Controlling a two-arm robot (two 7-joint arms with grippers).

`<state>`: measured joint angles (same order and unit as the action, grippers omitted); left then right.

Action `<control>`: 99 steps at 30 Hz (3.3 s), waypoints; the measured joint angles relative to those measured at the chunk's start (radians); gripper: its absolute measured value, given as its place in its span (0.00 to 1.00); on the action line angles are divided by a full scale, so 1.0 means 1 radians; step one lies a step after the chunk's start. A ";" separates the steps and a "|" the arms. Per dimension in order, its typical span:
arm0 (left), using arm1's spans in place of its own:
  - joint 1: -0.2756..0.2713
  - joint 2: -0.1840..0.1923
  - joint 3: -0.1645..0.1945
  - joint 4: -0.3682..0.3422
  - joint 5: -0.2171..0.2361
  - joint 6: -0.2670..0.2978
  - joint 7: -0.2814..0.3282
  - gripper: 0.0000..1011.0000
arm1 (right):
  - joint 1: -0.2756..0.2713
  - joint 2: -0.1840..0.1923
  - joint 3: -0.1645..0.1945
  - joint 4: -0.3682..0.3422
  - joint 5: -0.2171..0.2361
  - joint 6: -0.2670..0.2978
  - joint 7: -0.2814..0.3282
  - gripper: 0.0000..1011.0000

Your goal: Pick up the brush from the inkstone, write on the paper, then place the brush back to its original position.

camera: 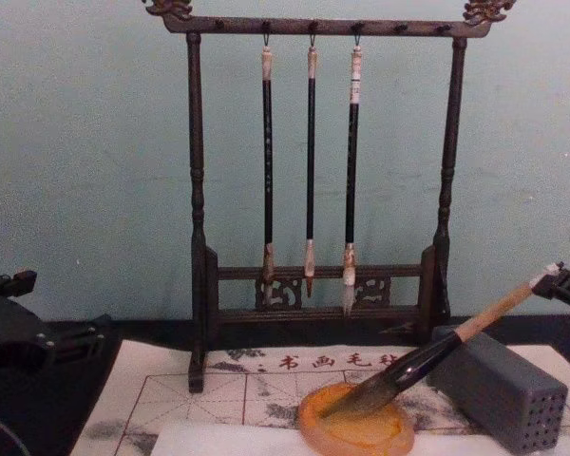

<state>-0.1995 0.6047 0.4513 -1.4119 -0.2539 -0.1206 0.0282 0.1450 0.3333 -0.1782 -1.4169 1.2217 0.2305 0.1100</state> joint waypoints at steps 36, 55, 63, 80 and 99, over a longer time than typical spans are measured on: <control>0.000 0.000 0.000 0.000 0.000 0.000 0.000 0.99 | 0.165 0.002 -0.105 0.168 0.086 -0.008 0.026 0.99; 0.000 0.000 0.000 0.000 0.000 0.000 0.000 0.99 | 0.252 -0.004 -0.162 0.270 0.107 -0.026 0.051 0.99; 0.000 0.000 0.000 0.000 0.000 0.000 0.000 0.99 | 0.278 -0.005 -0.185 0.297 0.121 -0.031 0.058 0.99; 0.000 0.000 0.000 0.000 0.000 0.000 0.000 0.99 | 0.298 0.001 -0.212 0.323 0.136 -0.045 0.052 0.99; 0.000 0.000 0.000 0.000 0.000 0.000 0.000 0.99 | 0.298 0.000 -0.210 0.322 0.136 -0.044 0.053 0.82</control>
<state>-0.1995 0.6047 0.4514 -1.4120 -0.2539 -0.1205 0.0282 0.4432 0.3332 -0.3878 -1.0949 1.3573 0.1862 0.1627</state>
